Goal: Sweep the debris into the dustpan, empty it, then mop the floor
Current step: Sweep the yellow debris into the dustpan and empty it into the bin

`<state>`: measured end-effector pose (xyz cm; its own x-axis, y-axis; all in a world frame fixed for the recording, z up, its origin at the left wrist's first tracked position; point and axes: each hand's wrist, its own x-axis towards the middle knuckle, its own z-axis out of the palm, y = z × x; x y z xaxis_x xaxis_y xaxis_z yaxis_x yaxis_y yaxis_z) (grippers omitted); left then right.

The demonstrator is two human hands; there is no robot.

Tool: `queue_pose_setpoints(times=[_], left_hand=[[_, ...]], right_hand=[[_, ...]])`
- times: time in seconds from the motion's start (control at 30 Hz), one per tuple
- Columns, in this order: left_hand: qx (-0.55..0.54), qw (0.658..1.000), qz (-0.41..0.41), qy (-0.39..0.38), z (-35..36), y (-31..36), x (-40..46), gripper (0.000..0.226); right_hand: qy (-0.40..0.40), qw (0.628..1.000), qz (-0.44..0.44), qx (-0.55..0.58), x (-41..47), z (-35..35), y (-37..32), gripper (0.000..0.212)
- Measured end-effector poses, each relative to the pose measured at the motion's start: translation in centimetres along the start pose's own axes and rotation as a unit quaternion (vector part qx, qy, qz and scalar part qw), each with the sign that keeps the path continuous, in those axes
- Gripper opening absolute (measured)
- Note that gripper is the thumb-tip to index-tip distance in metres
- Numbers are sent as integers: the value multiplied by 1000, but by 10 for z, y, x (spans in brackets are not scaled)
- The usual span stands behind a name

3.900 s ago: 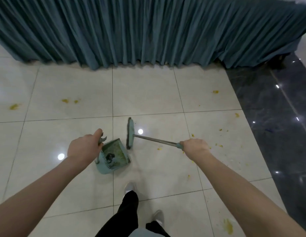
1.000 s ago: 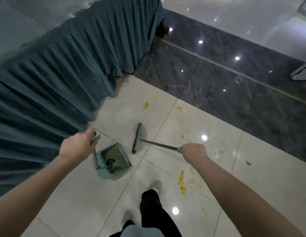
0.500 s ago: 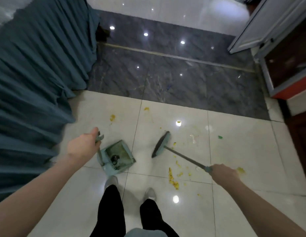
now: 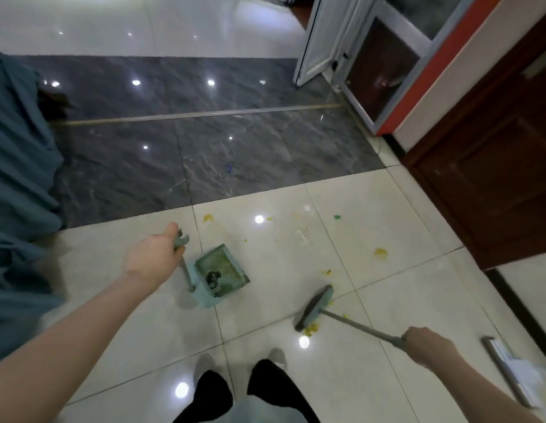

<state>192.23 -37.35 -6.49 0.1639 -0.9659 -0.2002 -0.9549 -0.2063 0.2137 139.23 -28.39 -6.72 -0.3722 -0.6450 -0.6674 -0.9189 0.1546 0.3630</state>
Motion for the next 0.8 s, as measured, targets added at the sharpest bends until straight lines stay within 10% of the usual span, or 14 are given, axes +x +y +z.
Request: queue_pose_setpoints(times=[0.8], left_hand=[[54, 994, -87, 37, -68, -18, 264, 30]], right_hand=[[88, 963, -174, 185, 250, -351, -323, 35]])
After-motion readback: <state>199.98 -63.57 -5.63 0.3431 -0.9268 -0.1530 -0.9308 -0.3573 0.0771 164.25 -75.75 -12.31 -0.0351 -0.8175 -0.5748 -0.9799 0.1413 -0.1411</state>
